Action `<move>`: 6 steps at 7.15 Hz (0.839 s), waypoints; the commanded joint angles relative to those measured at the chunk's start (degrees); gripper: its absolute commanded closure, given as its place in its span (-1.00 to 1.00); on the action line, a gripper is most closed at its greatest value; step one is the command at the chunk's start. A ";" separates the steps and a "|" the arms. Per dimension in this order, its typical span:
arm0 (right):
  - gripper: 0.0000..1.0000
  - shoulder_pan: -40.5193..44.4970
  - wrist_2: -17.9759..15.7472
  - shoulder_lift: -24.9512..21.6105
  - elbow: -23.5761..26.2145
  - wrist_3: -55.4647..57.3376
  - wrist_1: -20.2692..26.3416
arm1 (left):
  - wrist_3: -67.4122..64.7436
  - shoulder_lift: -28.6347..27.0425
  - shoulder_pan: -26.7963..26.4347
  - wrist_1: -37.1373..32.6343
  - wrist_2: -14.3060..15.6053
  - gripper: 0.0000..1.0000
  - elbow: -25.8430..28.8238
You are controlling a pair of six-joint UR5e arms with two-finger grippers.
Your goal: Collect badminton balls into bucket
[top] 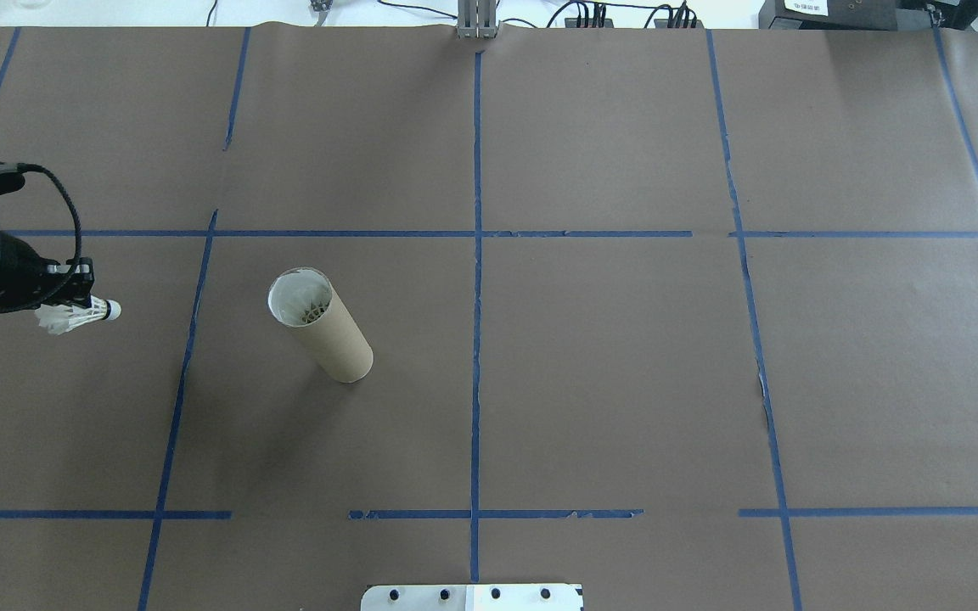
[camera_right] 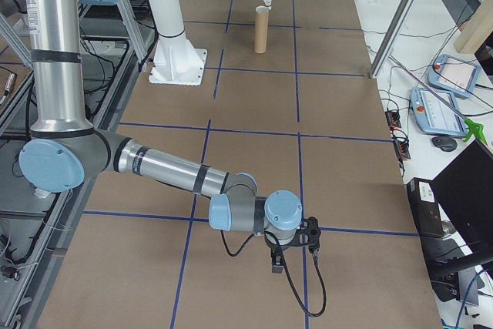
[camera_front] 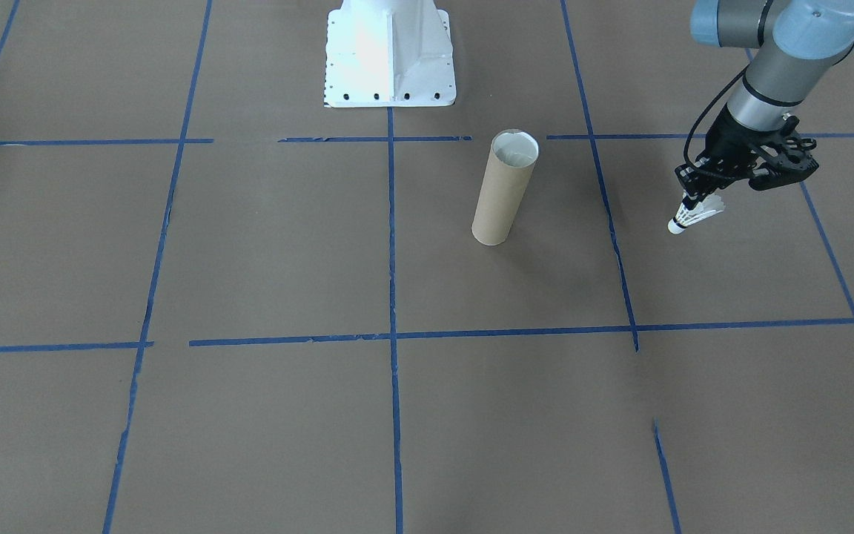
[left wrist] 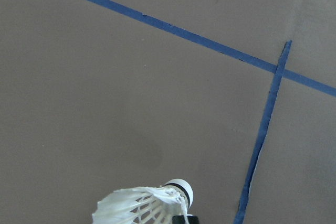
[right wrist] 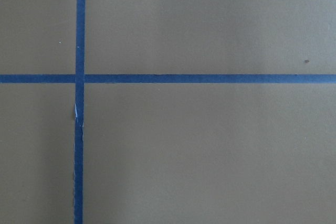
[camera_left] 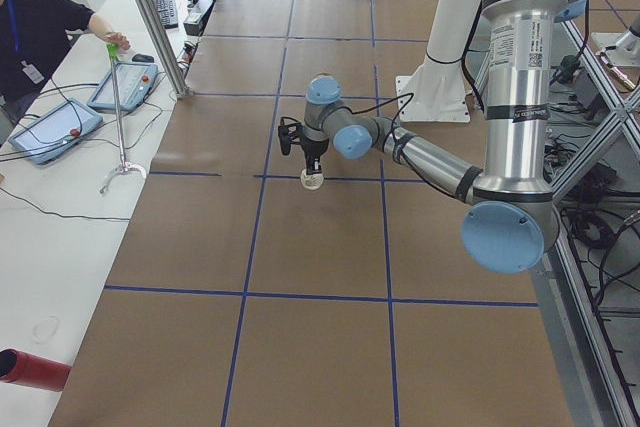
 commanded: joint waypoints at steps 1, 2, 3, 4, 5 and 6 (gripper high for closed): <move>-1.00 0.00 0.00 0.00 0.01 0.02 0.00 | 4.85 -16.24 -2.72 24.30 0.42 1.00 -1.96; -1.00 0.00 0.00 0.00 0.01 0.02 0.00 | 4.95 -21.46 -2.73 32.85 0.51 1.00 -2.31; -1.00 0.00 0.00 0.00 0.01 0.02 0.00 | 4.95 -26.21 -2.64 41.29 0.51 1.00 -2.57; -1.00 0.00 0.00 0.00 0.01 0.02 0.00 | 4.95 -30.61 -2.56 48.42 1.64 1.00 -3.45; -1.00 0.00 0.00 0.00 -0.07 0.02 0.00 | 4.95 -31.96 -2.47 51.88 3.13 1.00 -5.37; -1.00 0.00 0.00 0.00 0.01 0.02 0.00 | 4.95 -34.24 -2.38 56.27 3.23 1.00 -7.13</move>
